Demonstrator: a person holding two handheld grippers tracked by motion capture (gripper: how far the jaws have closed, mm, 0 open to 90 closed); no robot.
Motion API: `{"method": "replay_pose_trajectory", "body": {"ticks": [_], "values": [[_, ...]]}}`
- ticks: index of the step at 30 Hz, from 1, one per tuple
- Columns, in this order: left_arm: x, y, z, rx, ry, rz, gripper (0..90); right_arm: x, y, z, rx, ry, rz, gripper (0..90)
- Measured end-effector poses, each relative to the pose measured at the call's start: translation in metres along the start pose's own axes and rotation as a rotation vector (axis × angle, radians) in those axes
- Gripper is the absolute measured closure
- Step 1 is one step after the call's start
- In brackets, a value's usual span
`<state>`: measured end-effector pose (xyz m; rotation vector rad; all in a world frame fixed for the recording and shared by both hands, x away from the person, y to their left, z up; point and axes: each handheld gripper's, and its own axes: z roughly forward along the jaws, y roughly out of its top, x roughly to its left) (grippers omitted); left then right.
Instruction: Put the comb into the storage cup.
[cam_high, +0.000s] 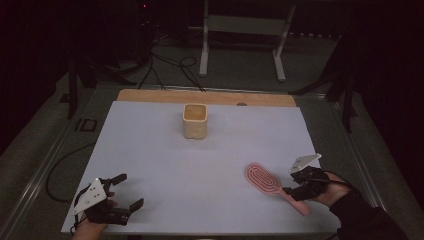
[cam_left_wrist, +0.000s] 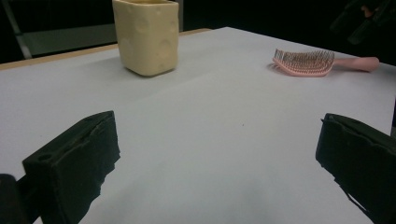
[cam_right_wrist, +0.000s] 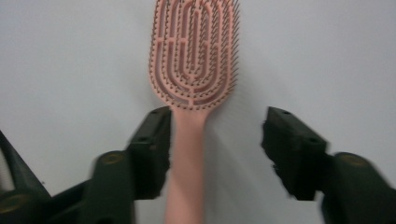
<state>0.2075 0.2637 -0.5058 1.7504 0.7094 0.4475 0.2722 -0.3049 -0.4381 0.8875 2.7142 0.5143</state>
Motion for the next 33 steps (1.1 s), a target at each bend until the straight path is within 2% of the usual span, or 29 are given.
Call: {"method": "replay_pose_trajectory", "body": {"ticks": [5,6,8,9,10,13,15,21,28,30,31,33], "values": [[0.000,0.000,0.000,0.004,0.001,0.002,0.0,-0.002,0.003,0.013,0.026,0.031,0.025,14.7],[0.000,0.000,0.000,0.003,0.001,0.003,0.0,-0.002,0.004,0.017,0.039,0.029,0.027,13.2],[0.000,0.000,0.000,0.004,0.000,0.001,0.0,-0.002,0.005,0.022,0.046,0.036,0.029,16.9],[0.000,0.000,0.000,0.004,0.000,-0.001,0.0,-0.003,0.005,0.025,0.064,0.076,0.038,19.1],[0.000,0.000,0.000,0.005,-0.001,0.001,0.0,-0.005,0.006,0.028,0.089,0.100,0.055,17.1],[0.000,0.000,0.001,0.005,-0.003,0.000,0.0,-0.004,0.005,0.034,0.101,0.072,0.055,14.6],[0.000,0.000,0.001,0.007,-0.003,-0.002,0.0,-0.005,0.004,0.034,0.096,0.084,0.049,14.9],[0.000,0.000,0.001,0.006,-0.001,-0.003,0.0,-0.001,0.000,0.040,0.159,0.127,0.013,26.6],[0.000,0.000,0.000,0.005,-0.001,0.000,0.0,-0.003,0.003,0.045,0.202,0.115,0.043,45.4],[0.000,0.000,0.001,0.005,-0.002,-0.001,0.0,-0.002,0.004,0.046,0.216,0.113,0.034,48.1],[0.000,0.000,0.001,0.005,-0.001,-0.003,0.0,-0.002,0.005,0.047,0.223,0.112,0.045,53.2],[0.000,0.000,0.000,0.006,-0.001,-0.001,0.0,0.000,0.007,0.049,0.239,0.112,0.053,54.6]]}}
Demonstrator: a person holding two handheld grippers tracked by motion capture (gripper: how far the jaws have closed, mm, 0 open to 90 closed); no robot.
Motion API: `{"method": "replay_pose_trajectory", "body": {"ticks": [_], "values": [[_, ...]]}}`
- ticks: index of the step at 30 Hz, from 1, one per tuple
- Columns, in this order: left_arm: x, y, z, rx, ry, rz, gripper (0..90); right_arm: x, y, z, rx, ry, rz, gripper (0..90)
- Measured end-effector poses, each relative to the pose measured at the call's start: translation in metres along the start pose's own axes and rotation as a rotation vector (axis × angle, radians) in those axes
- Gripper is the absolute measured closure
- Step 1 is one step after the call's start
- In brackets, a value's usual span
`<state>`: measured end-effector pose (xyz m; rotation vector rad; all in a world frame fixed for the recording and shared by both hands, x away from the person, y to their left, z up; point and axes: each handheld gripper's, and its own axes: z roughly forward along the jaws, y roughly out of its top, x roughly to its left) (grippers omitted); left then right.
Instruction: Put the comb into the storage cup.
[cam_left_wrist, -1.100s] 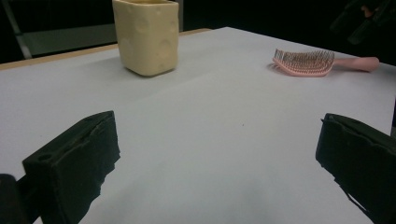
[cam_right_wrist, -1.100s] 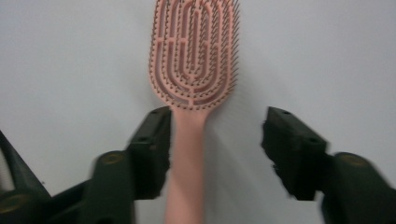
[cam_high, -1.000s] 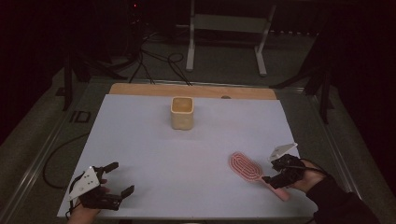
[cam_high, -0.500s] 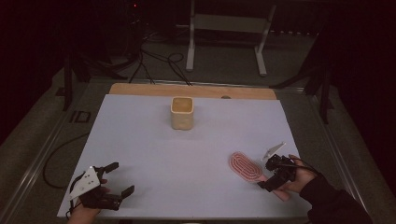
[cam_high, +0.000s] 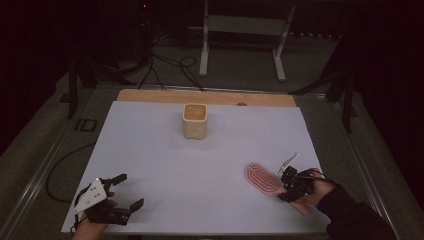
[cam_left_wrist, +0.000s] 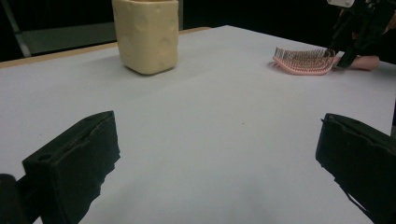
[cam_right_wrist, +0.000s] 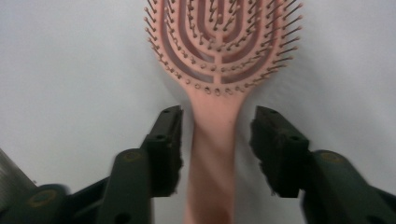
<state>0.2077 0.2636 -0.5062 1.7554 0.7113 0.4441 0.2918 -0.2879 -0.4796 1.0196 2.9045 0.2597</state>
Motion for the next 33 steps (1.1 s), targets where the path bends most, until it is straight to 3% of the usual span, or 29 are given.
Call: {"method": "replay_pose_trajectory", "body": {"ticks": [5,21,27,33], "values": [[0.0003,-0.0001,0.0000,0.001,0.000,-0.002,0.0,0.0019,0.0046,0.0019,0.027,-0.011,0.002,61.5],[0.0007,-0.0005,0.0009,0.006,0.000,-0.004,0.0,0.0056,0.0101,0.0090,0.057,-0.036,0.018,67.3],[0.0009,-0.0006,0.0007,0.004,0.000,-0.010,0.0,0.0080,0.0078,0.0090,0.038,-0.048,0.022,69.7],[0.0007,-0.0006,0.0008,0.004,0.001,-0.011,0.0,0.0059,0.0062,0.0072,-0.021,-0.048,0.051,70.2]]}}
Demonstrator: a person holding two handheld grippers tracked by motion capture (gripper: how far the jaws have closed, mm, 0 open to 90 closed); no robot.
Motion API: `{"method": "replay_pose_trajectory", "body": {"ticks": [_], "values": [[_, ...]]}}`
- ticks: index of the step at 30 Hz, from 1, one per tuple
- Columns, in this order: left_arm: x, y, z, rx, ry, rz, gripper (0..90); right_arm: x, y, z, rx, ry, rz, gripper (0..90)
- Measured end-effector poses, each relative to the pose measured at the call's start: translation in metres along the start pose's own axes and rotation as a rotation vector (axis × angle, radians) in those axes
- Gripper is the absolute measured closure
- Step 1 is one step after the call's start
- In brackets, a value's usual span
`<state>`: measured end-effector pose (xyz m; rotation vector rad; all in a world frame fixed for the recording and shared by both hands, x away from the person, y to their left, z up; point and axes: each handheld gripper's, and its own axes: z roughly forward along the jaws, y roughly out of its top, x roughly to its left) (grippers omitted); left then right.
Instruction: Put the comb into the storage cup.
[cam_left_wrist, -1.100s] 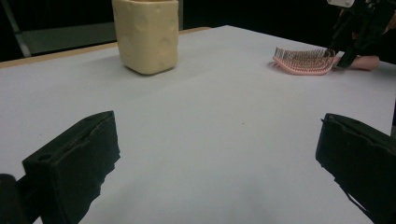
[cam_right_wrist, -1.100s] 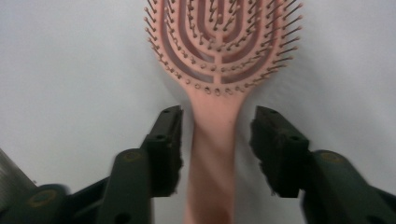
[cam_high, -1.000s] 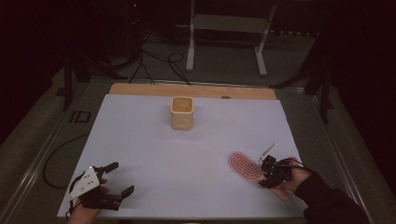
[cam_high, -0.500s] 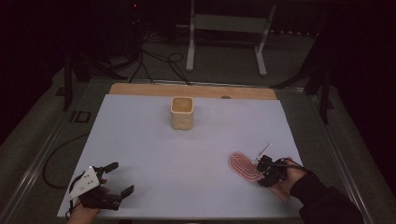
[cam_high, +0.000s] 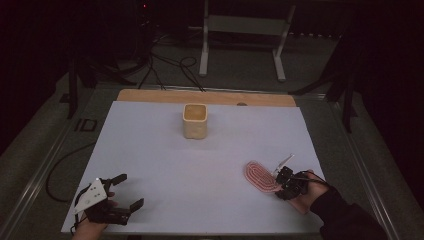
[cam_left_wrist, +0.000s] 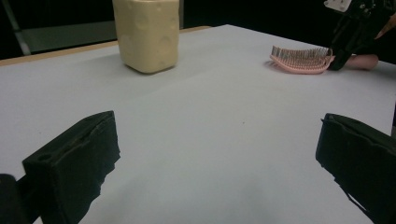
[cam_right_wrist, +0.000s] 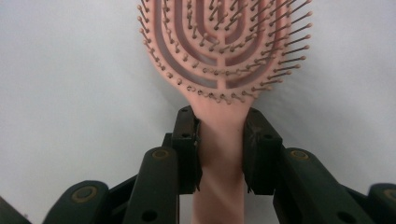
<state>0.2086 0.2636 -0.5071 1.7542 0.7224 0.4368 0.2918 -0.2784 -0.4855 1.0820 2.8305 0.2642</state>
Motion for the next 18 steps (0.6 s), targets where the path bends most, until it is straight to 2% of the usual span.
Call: {"method": "replay_pose_trajectory", "body": {"ticks": [3,7,12,18], "values": [[0.000,0.000,0.000,0.000,-0.002,0.001,0.0,-0.001,0.001,-0.003,-0.020,-0.001,0.015,70.2],[0.000,0.000,0.000,0.001,-0.001,0.003,0.0,-0.004,0.002,-0.009,-0.073,0.003,0.044,70.3],[0.000,0.000,0.000,0.004,-0.001,0.002,0.0,-0.009,0.003,-0.018,-0.162,-0.018,0.090,70.4],[0.000,0.000,0.000,0.003,0.000,0.001,0.0,-0.011,0.008,-0.028,-0.253,-0.018,0.107,70.5]]}}
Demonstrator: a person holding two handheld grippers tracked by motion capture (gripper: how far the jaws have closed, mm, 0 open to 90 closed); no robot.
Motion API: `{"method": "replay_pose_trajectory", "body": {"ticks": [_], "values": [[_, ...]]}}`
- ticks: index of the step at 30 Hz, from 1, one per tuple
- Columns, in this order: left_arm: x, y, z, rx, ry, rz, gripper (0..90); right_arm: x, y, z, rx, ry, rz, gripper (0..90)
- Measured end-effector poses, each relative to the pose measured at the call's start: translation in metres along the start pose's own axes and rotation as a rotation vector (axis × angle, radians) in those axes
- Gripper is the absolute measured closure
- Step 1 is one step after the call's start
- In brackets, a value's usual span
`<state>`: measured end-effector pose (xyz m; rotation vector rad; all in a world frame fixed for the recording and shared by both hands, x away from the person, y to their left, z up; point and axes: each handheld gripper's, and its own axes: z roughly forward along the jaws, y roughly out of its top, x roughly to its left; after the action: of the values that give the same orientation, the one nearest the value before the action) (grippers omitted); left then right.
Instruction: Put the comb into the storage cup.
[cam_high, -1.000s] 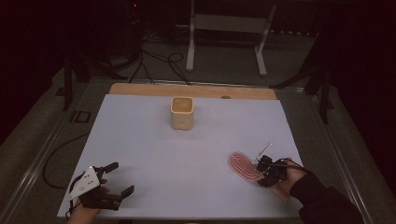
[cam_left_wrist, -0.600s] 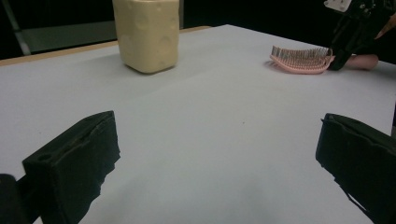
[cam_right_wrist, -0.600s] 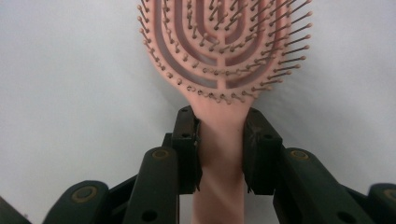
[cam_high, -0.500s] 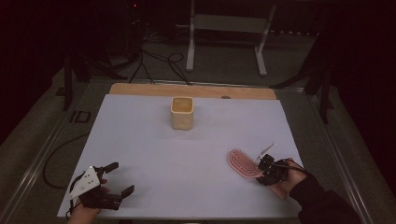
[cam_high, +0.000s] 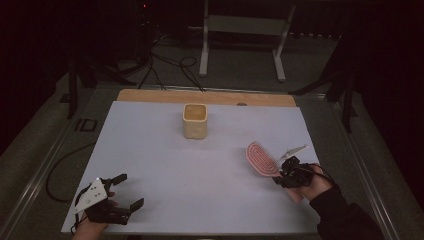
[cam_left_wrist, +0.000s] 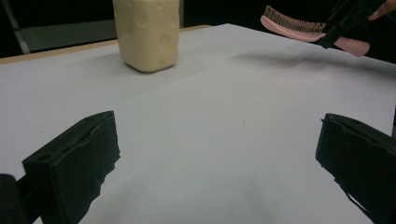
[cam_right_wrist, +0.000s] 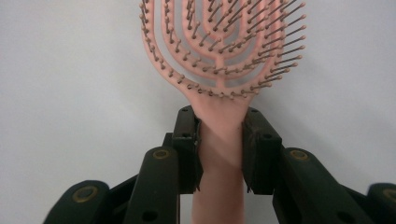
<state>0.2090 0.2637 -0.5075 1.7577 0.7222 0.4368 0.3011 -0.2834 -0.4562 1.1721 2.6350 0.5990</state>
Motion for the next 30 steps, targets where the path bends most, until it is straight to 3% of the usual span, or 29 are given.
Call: {"method": "replay_pose_trajectory", "body": {"ticks": [7,10,18,30], "values": [[0.000,0.000,0.000,-0.002,-0.002,-0.001,0.0,0.006,0.014,-0.006,-0.082,0.004,-0.012,70.5],[0.000,0.000,0.000,-0.002,-0.002,-0.002,0.0,0.013,0.026,-0.010,-0.149,0.002,-0.036,70.5],[0.000,0.000,0.000,-0.003,-0.003,-0.001,0.0,0.021,0.055,-0.013,-0.322,0.018,-0.010,70.5],[0.000,0.000,0.000,-0.002,-0.004,-0.001,0.0,0.027,0.095,-0.004,-0.404,0.030,-0.008,70.5]]}}
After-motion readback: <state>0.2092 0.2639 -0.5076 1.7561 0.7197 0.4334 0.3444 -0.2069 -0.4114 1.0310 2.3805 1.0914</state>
